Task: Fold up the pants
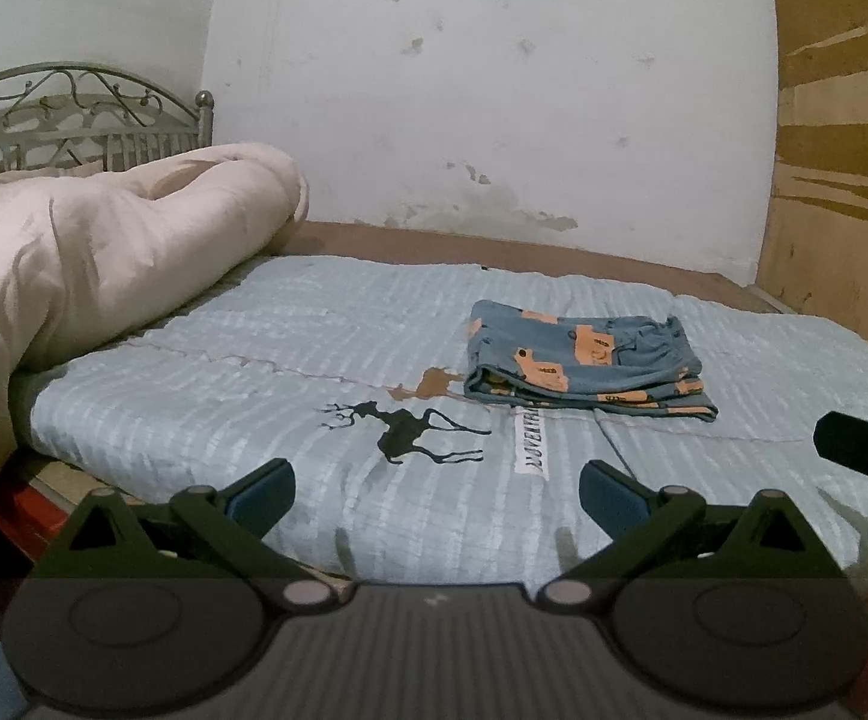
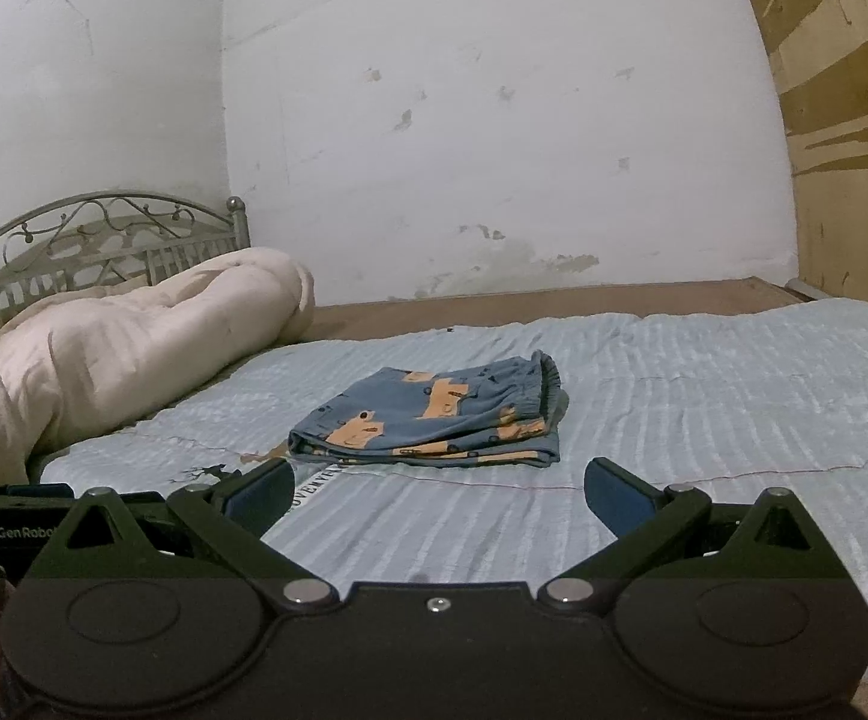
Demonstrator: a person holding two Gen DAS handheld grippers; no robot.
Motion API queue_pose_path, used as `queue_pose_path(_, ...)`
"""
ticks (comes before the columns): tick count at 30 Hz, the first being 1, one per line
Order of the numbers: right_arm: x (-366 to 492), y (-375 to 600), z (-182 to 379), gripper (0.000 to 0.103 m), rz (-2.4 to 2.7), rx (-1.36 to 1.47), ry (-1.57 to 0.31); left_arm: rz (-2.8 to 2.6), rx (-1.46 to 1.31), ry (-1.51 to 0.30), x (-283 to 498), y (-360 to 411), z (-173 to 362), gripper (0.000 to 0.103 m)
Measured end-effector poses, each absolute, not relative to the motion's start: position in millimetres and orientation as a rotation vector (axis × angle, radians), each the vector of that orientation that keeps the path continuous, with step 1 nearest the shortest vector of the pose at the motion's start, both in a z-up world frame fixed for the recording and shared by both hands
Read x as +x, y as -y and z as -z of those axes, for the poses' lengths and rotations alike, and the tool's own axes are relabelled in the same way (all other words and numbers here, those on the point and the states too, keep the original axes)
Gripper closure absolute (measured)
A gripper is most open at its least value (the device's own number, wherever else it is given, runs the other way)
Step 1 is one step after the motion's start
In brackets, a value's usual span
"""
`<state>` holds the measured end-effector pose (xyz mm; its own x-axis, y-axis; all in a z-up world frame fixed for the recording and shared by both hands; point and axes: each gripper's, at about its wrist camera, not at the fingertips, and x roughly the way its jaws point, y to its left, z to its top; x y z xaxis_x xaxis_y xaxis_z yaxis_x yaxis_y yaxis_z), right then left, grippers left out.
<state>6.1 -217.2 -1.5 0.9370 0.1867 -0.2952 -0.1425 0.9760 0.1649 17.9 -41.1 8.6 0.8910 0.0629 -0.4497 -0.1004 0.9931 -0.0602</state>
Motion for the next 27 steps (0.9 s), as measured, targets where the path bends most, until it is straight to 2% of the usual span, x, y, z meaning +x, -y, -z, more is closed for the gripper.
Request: queue_pose_path(27,4.5,214.1,1.2,0.001,-0.18,0.138,-0.31,-0.101,-0.073,-0.481,15.0,39.3,-10.2,0.001)
